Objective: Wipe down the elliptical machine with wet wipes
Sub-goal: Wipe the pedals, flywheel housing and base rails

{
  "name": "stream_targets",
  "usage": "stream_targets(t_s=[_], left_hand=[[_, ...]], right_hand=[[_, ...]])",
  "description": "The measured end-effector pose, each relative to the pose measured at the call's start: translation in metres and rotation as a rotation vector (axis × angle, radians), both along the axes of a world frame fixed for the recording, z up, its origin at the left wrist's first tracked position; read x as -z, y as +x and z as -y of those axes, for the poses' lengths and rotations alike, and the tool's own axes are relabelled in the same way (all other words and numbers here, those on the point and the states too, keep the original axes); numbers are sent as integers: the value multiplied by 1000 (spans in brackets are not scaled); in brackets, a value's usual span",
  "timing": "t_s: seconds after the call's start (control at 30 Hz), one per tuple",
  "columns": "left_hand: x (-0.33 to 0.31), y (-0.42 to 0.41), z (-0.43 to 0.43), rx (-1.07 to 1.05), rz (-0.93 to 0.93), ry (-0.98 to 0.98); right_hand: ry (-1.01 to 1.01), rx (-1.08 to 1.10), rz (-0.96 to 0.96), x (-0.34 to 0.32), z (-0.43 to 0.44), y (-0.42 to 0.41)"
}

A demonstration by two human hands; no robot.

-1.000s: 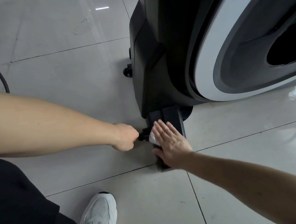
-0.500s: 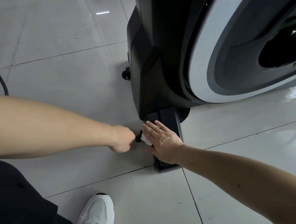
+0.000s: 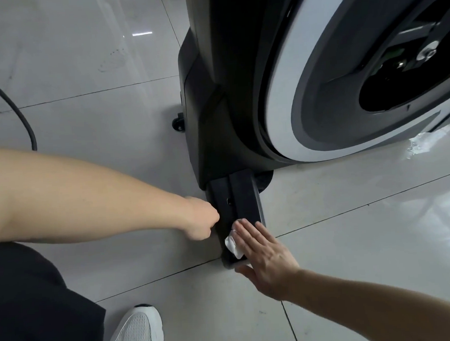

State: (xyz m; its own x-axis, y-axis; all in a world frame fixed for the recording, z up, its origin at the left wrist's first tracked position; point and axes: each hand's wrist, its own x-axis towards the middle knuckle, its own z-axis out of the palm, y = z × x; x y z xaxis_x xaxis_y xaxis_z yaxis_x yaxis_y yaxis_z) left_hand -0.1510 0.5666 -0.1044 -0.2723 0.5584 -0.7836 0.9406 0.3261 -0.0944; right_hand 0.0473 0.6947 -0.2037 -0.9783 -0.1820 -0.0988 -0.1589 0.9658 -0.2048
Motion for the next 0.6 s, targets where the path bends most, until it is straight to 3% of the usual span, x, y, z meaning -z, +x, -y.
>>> stream_targets(t_s=[0.1,0.2,0.37,0.6], left_hand=[[-1,-2,5,-2,0,-9],[0,-6,12,-9,0,-34],[1,-6,14,-18,2,-51],[3,0,4,16,14,-31]], right_hand=[[67,56,-30,-4,-9,-24],[70,283,85,-15,-15,-66],[43,432,160,-21,-26,-116],[-192,519,142,-11,0,-65]])
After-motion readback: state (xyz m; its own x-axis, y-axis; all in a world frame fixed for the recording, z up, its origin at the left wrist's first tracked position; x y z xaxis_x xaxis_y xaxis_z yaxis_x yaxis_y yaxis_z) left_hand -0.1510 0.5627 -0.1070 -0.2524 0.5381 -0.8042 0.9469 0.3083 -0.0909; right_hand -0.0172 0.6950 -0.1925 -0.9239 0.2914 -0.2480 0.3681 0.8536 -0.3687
